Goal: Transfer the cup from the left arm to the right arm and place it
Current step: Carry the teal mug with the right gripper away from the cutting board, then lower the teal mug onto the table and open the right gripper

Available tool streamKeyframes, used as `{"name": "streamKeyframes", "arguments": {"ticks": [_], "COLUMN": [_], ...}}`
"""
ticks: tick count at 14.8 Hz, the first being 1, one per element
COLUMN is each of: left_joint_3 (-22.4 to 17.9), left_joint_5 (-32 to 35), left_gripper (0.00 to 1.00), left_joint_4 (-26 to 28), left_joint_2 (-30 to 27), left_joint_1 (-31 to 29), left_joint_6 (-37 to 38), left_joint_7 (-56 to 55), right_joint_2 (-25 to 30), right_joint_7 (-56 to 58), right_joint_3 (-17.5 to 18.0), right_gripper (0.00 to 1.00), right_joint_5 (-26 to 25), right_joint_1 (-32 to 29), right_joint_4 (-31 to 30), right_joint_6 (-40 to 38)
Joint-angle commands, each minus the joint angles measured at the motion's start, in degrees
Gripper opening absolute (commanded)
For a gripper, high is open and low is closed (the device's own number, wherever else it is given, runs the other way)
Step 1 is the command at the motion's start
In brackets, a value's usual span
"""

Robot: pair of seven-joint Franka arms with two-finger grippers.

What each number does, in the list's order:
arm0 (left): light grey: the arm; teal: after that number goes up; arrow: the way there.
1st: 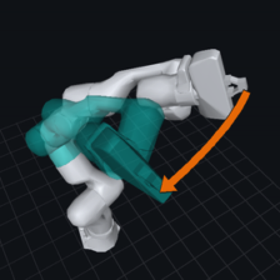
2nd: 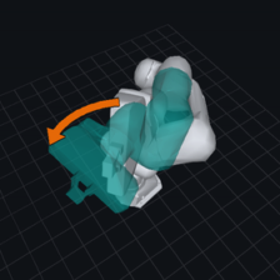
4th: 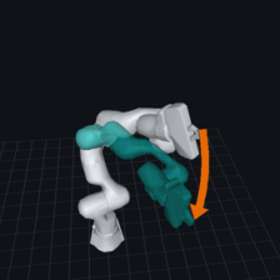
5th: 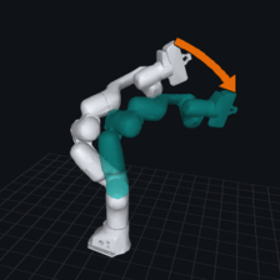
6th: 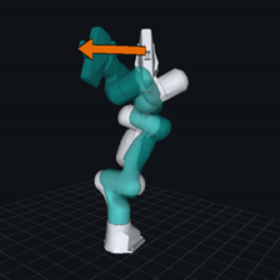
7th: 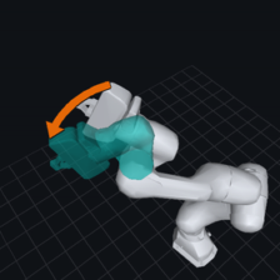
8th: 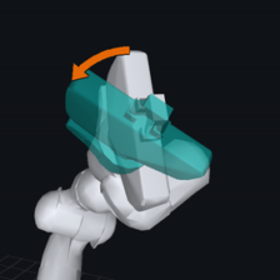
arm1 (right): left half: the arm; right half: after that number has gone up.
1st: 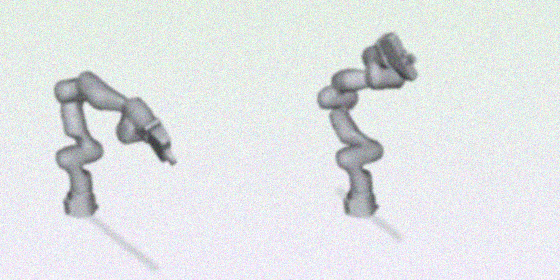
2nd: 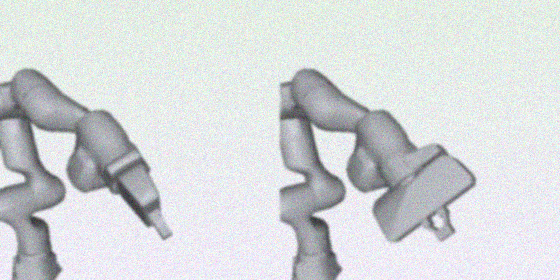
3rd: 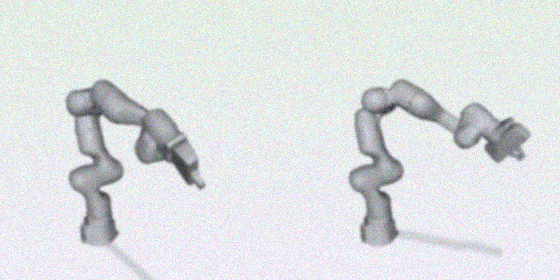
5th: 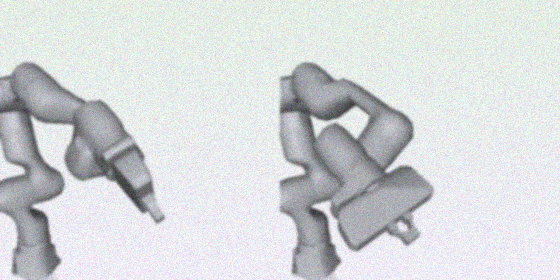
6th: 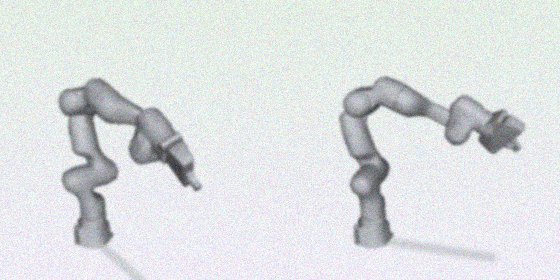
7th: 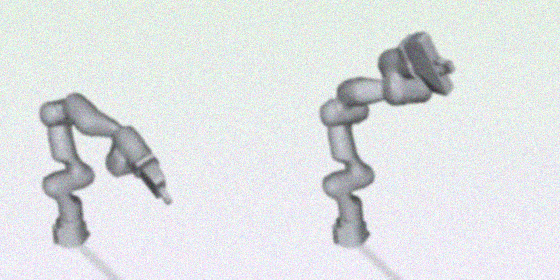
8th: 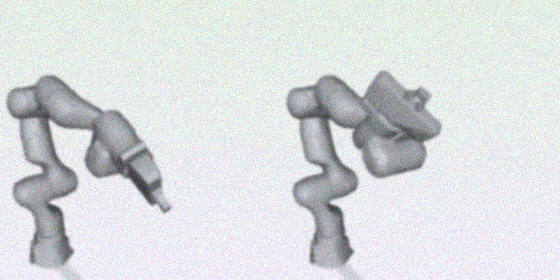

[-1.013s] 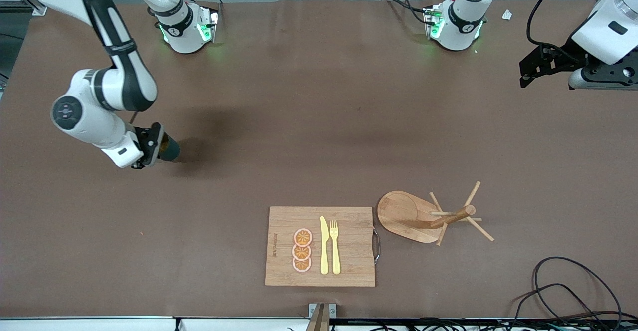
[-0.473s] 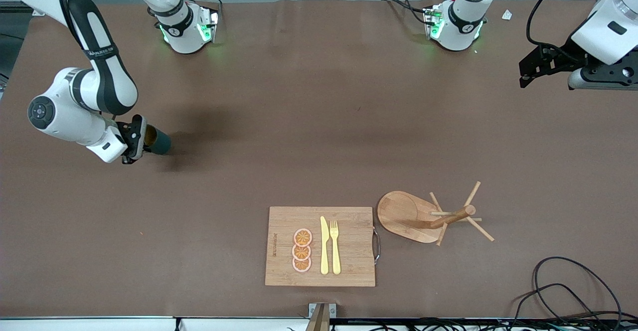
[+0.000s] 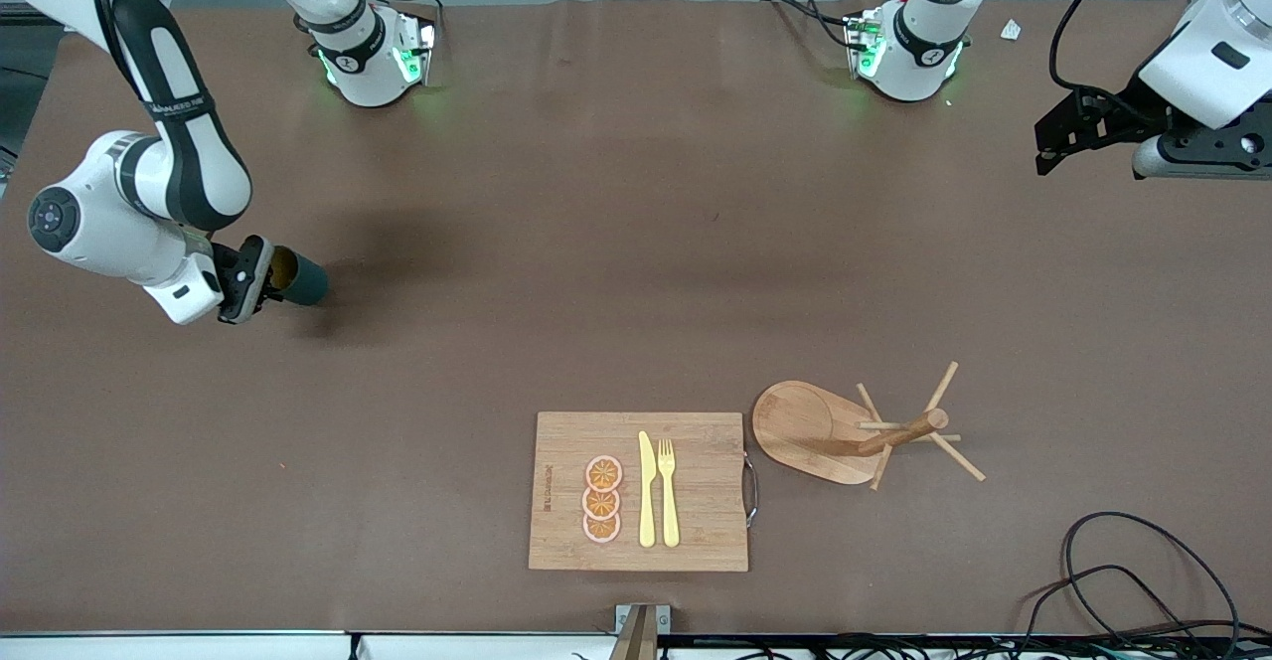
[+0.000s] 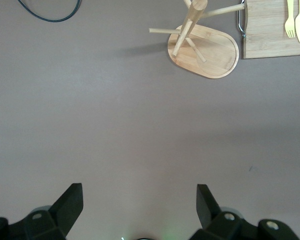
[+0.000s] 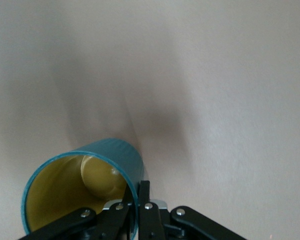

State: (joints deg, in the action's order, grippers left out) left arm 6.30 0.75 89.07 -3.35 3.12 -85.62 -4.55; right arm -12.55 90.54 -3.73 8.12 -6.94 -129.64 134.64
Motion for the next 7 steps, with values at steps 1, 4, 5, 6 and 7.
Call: {"name": "streamKeyframes", "arguments": {"ticks": [1,4,5,6,7], "left_joint_3": [0.1,0.1,0.1,0.1,0.1], "left_joint_5": [0.0,0.0,0.0,0.0,0.0], "left_gripper": [1.00,1.00,1.00,1.00,1.00], "left_joint_4": [-0.6,-0.6,-0.6,-0.6,-0.6], "left_joint_2": [-0.1,-0.1,-0.1,-0.1,-0.1], "left_joint_1": [-0.4,-0.6,-0.6,-0.6,-0.6], "left_joint_6": [-0.2,-0.2,-0.2,-0.2,-0.2], "left_joint_7": [1.0,1.0,1.0,1.2,1.3], "right_joint_2": [1.9,1.4,1.3,1.2,1.1], "right_joint_7": [-3.8,-5.8,-6.3,-6.7,-7.0], "right_joint_3": [0.4,0.0,0.0,-0.1,-0.3], "right_gripper": [0.00,0.00,0.00,0.00,0.00], "right_joint_5": [0.8,0.8,0.8,0.3,-0.4], "right_joint_1": [-1.1,-2.3,-2.3,-2.3,-2.6], "right_joint_4": [-1.5,-1.4,-1.4,-1.3,-1.3], "right_joint_6": [0.8,2.0,2.5,2.8,3.7]}}
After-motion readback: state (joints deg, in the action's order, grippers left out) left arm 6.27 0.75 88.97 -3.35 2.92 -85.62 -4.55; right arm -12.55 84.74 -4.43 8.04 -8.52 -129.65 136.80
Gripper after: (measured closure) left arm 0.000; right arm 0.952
